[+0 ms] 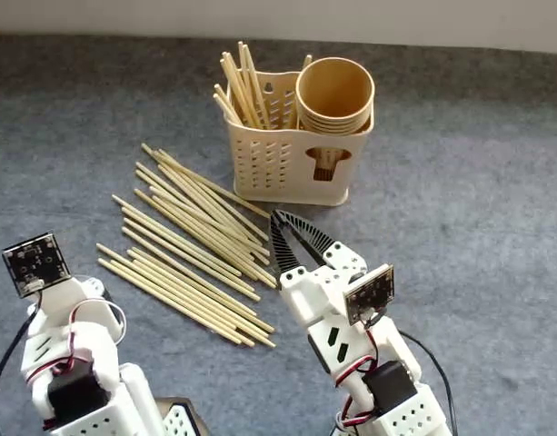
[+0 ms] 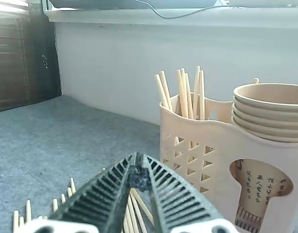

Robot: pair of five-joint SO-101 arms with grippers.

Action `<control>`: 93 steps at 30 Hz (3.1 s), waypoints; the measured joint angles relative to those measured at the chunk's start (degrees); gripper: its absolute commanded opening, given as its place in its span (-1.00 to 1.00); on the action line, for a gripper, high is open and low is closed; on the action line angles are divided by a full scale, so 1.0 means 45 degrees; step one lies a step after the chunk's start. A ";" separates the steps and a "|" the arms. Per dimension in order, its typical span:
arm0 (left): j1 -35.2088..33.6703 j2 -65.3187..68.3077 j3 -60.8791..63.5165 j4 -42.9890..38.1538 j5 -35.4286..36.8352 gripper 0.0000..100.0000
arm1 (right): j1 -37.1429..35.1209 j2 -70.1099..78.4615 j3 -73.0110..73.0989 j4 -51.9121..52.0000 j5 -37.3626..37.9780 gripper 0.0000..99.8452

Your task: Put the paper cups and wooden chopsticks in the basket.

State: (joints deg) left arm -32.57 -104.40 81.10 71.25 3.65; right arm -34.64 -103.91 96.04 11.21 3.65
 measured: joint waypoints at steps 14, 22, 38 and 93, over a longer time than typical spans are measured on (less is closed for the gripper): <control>0.0274 0.0860 -0.0449 0.0098 0.0078 -0.98 | 0.0000 0.0000 0.0000 0.0000 0.0000 -0.99; 0.0645 0.6642 -0.2891 0.0098 0.0117 -0.98 | 0.0000 0.0000 0.0000 0.0000 0.0000 -0.99; 0.2032 1.4984 -0.4357 -0.2579 0.3302 -0.98 | 0.0000 0.0000 0.0000 0.0000 0.0000 -0.99; 0.3477 1.9223 -0.5529 -0.5255 0.6095 -0.86 | 0.0000 0.0000 0.0000 -0.0039 0.0000 -0.99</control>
State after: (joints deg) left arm -16.92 -17.89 56.22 47.60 31.08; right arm -34.64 -103.91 96.04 11.03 3.65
